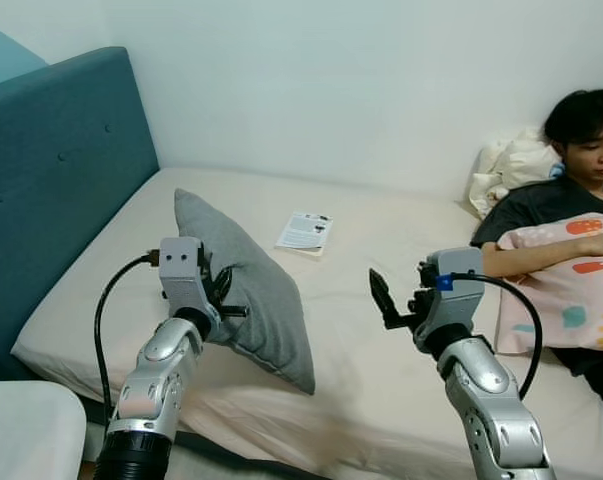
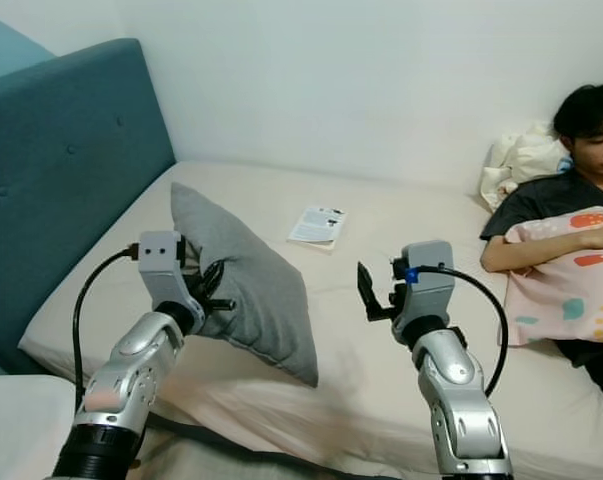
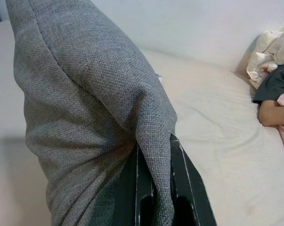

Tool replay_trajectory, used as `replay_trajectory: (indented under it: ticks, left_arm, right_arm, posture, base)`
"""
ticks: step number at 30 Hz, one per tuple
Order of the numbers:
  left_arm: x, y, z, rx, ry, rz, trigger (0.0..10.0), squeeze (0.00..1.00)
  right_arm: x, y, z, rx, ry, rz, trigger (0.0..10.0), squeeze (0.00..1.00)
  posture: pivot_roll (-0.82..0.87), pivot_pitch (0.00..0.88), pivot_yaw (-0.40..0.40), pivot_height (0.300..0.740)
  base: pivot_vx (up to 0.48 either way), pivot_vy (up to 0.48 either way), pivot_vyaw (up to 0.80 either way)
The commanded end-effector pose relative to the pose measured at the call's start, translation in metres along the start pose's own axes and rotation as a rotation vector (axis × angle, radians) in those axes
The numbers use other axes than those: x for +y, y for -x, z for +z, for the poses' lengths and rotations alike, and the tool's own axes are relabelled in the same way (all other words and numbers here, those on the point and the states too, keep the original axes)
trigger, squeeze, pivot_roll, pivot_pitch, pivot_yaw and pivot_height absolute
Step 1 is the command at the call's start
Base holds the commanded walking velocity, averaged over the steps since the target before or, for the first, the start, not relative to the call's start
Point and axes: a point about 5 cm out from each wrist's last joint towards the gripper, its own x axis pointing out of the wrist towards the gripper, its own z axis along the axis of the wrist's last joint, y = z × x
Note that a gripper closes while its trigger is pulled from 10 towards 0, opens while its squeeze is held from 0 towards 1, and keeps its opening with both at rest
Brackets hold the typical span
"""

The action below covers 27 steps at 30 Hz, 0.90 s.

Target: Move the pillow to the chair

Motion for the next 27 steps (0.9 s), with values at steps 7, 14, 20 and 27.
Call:
replay_trajectory:
  ticks: [7,14,20,27]
  left_arm:
    - [-0.0044,-0.0034,0.0143,-0.084,-0.004,-0.023,10.0,0.0]
    - [-0.0058,-0.004,0.0143,-0.085,0.0,-0.024,10.0,0.0]
    - [-0.0058,-0.0048,0.0137,-0.083,0.006,-0.025,10.0,0.0]
    - [-0.0043,-0.0058,0.0129,-0.077,0.009,-0.026,10.0,0.0]
  right_arm:
    - [0.0,0.0013,0.0028,-0.023,0.017,0.008,10.0,0.0]
    - [-0.0007,0.0012,0.0032,-0.025,0.025,0.012,10.0,0.0]
    - [-0.0008,0.0006,0.0028,-0.023,0.031,0.015,10.0,0.0]
    - [0.0005,-0.0002,0.0015,-0.022,0.035,0.016,10.0,0.0]
  posture:
    - [-0.07,0.0,0.009,0.715]
    - [-0.08,0.0,0.003,0.74]
    - [-0.1,0.0,0.012,0.74]
    - [-0.1,0.0,0.021,0.74]
  base:
    - [0.0,0.0,0.0]
    - [0.0,0.0,0.0]
    - [0.0,0.0,0.0]
    - [0.0,0.0,0.0]
